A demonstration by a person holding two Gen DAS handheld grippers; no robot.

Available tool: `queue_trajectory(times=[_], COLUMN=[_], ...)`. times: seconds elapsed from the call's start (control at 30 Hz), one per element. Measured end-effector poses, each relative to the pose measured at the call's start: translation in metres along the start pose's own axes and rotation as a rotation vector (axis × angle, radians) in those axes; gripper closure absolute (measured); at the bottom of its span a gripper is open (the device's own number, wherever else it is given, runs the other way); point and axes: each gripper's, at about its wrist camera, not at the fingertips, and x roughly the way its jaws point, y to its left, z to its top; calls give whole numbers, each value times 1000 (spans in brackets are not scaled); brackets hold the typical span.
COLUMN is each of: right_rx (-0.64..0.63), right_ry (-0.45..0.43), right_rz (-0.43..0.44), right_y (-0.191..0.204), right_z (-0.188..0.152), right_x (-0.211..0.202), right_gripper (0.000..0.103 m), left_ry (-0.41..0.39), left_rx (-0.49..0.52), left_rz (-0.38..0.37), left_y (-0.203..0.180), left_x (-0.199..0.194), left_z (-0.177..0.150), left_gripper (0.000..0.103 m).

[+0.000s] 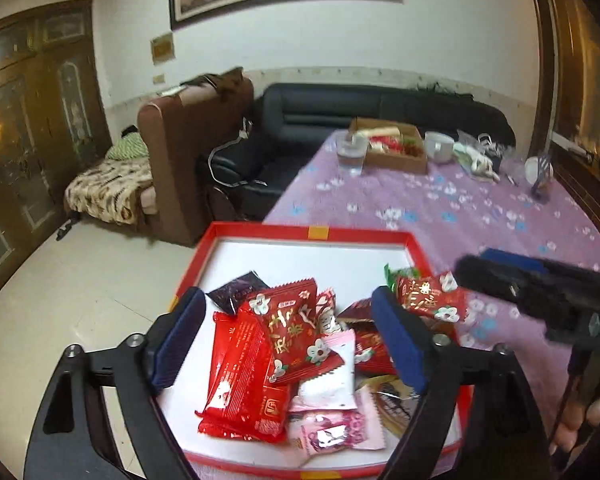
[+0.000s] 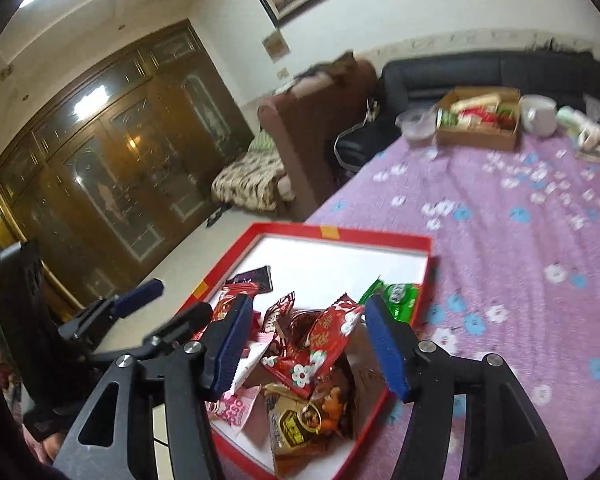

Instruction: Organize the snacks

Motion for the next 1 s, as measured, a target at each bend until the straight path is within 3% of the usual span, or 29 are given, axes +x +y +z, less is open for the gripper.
queue_trajectory(times=[0.27,0.5,0.57,0.8,0.9,1.0], right_rx=[-97,-98,-105,-192,-198,-213], right_ry=[-185,-224,-232,-271,-278,-276], right_rz=[-76,-88,-88,-84,-65,-62], right_y=[36,58,65,115,126,133], right_z=[-36,-69,-75,-94,-99,-100], right_x=[-73,-115,-123,-148,-152,-152], right_gripper=[20,20,20,19,18,18], left_ry=[-68,-103,-111,-146,-164,-213], left_rx=[-37,-45,-43,-21,-18,-24], left_rz=[29,48,45,34,50,87], left_y=[-4,3,4,11,16,19], left_x=[-48,-89,-99,-132,-140,-146], left_z=[-13,-34,-38,-54,-61,-68], left_gripper=[17,16,12,10,0,0])
